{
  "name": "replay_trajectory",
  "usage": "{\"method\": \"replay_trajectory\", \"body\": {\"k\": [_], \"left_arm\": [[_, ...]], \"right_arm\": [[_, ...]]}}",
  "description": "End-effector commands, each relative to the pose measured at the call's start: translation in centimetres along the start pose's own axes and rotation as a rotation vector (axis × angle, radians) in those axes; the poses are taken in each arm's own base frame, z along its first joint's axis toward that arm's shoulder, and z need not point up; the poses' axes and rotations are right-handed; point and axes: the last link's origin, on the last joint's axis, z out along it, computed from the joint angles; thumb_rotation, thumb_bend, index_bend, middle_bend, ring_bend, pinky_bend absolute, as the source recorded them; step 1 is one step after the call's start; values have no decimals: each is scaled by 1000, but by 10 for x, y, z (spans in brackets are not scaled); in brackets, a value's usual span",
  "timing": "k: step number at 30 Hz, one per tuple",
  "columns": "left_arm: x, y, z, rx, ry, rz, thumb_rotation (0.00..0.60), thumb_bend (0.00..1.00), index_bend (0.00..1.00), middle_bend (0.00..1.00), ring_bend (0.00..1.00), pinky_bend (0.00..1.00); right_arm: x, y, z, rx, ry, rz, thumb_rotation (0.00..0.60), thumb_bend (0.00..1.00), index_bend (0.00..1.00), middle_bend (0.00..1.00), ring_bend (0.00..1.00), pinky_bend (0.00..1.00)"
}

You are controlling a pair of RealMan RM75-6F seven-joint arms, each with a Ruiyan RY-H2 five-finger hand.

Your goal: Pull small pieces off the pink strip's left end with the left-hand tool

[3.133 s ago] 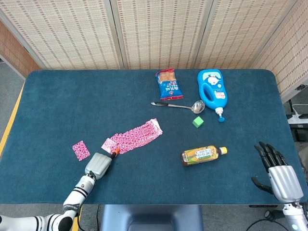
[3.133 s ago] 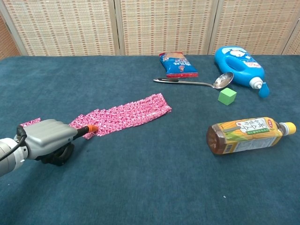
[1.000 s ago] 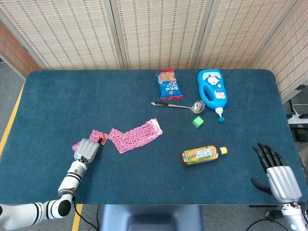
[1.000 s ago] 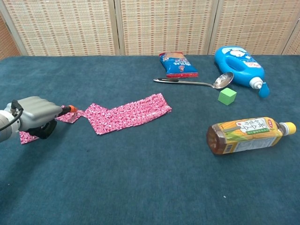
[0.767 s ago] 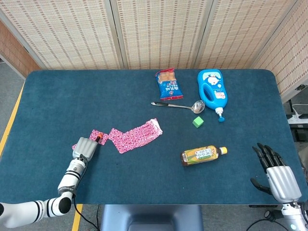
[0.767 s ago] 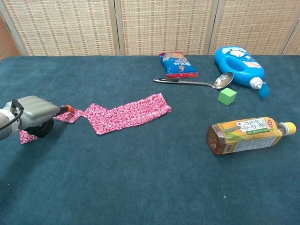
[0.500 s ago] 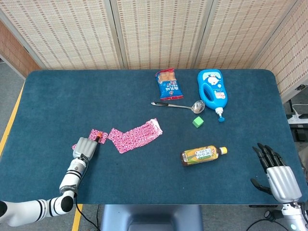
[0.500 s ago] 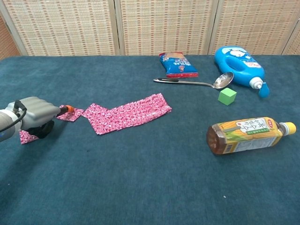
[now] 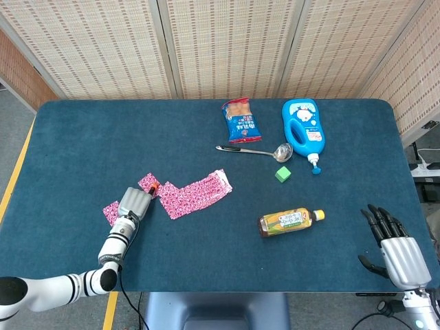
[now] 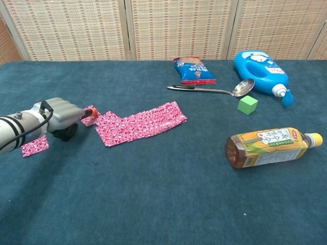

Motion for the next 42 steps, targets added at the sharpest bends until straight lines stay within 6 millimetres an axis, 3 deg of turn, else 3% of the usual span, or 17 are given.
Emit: {"method": "replay_trajectory", "body": {"k": [1, 16, 22, 27, 31, 32, 36, 40, 42], "left_arm": [[3, 2, 5, 4, 5, 12, 600, 830, 0, 734, 724, 679], [-6, -34, 19, 160, -39, 125, 600, 830, 0, 736, 727, 688], [-4, -47, 17, 211, -43, 95, 600, 830, 0, 737, 729, 694], [10, -48, 5, 180, 77, 20, 600, 829, 0, 728, 729, 707], [24, -50, -24, 118, 220, -101, 600, 793, 0, 650, 713, 721], [26, -54, -39, 86, 272, -146, 600, 764, 0, 619, 700, 717], [5, -82, -102, 18, 312, -246, 600, 610, 0, 394, 519, 627], [-4, -94, -123, 9, 310, -244, 600, 551, 0, 258, 383, 538], [-19, -110, -153, 30, 311, -245, 600, 523, 0, 187, 294, 462]], "right_arm": [[0, 0, 0, 1, -3, 0, 600, 111, 0, 0, 0, 165], [-1, 0, -1, 0, -12, -6, 600, 111, 0, 0, 0, 164], [-2, -1, -1, -2, -14, -10, 600, 111, 0, 0, 0, 165], [-2, -1, 0, -3, -13, -12, 600, 111, 0, 0, 0, 165], [-2, 0, 1, -8, -20, -12, 600, 111, 0, 0, 0, 164], [-2, 0, 1, -9, -20, -10, 600, 111, 0, 0, 0, 164], [1, 0, 1, -5, -11, -5, 600, 111, 0, 0, 0, 165], [0, 0, 1, -3, -10, -5, 600, 110, 0, 0, 0, 164], [-1, -1, 2, 4, -11, -8, 600, 111, 0, 0, 0, 165]]}}
